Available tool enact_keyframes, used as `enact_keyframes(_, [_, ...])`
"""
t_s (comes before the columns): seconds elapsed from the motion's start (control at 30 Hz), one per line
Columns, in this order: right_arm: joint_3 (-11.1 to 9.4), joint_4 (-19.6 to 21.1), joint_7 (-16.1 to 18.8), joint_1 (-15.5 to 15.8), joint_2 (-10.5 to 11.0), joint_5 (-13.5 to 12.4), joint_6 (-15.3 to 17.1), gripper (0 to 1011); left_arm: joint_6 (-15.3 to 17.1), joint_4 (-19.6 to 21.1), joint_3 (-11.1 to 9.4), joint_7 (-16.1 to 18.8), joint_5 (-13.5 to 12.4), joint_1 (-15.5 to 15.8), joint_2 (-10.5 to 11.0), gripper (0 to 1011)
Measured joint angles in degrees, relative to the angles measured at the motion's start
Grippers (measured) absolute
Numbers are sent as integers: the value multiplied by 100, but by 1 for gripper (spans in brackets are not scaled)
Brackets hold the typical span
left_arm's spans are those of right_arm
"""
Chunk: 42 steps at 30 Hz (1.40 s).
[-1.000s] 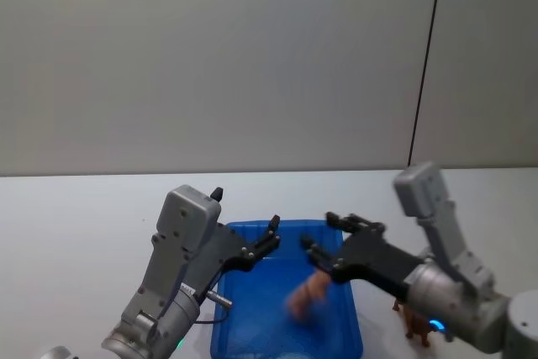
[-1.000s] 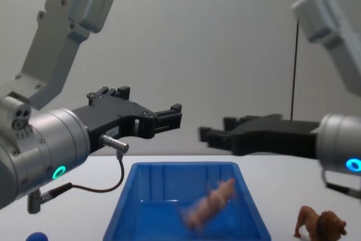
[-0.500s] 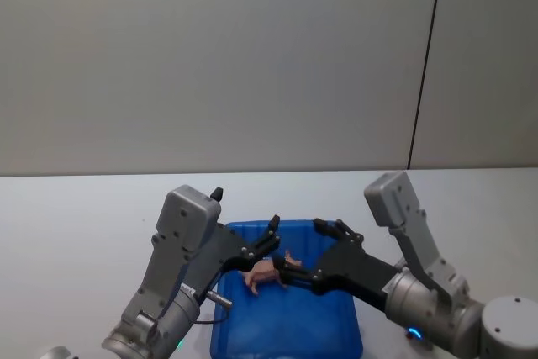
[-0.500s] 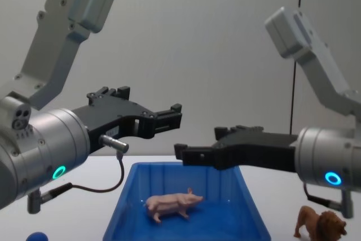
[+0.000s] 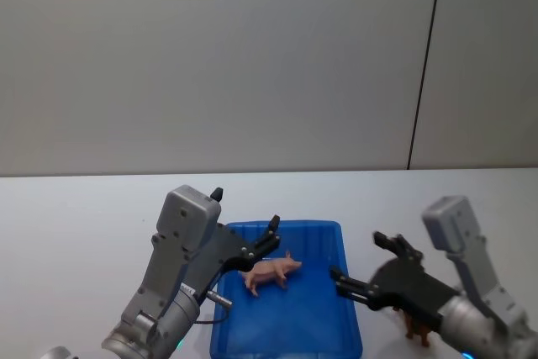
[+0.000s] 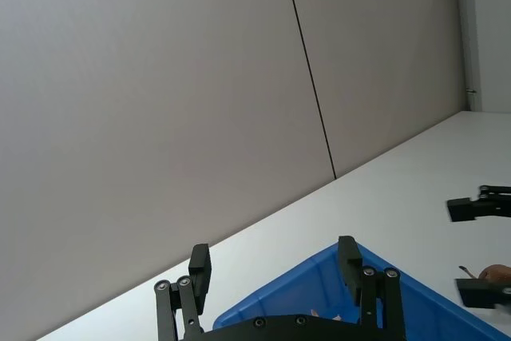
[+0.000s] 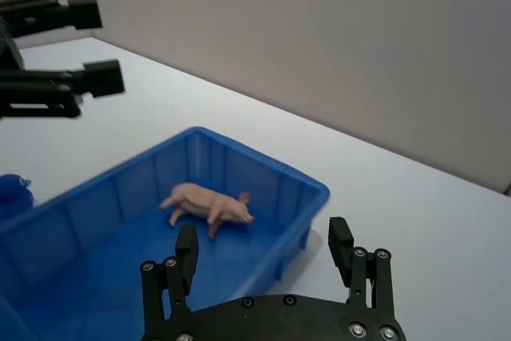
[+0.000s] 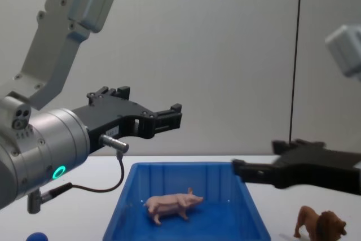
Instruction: Pick up the two dolls from the table and place them into the box.
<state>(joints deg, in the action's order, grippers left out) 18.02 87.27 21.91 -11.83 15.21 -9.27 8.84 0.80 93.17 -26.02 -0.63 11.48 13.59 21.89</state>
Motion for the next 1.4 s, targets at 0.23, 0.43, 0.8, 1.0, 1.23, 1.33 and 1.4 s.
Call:
enact_keyframes(0.23, [-155, 280, -176, 342, 311, -219, 154, 1001, 0, 0, 0, 0, 0, 0, 0, 1001])
enact_keyframes(0.43, [-254, 466, -279, 603, 533, -395, 306, 1001, 0, 0, 0, 0, 0, 0, 0, 1001])
enact_keyframes(0.8, [-324, 528, -332, 820, 698, -626, 631, 1001, 0, 0, 0, 0, 0, 0, 0, 1001])
enact_keyframes(1.0, [-323, 453, -322, 873, 722, -692, 772, 940, 0, 0, 0, 0, 0, 0, 0, 1001])
enact_keyframes(1.23, [-320, 417, -344, 923, 748, -716, 832, 743, 0, 0, 0, 0, 0, 0, 0, 1001])
enact_keyframes(1.33, [-321, 420, -382, 951, 765, -715, 818, 643, 0, 0, 0, 0, 0, 0, 0, 1001])
enact_keyframes(1.4, [-323, 439, -414, 974, 778, -699, 783, 605, 0, 0, 0, 0, 0, 0, 0, 1001])
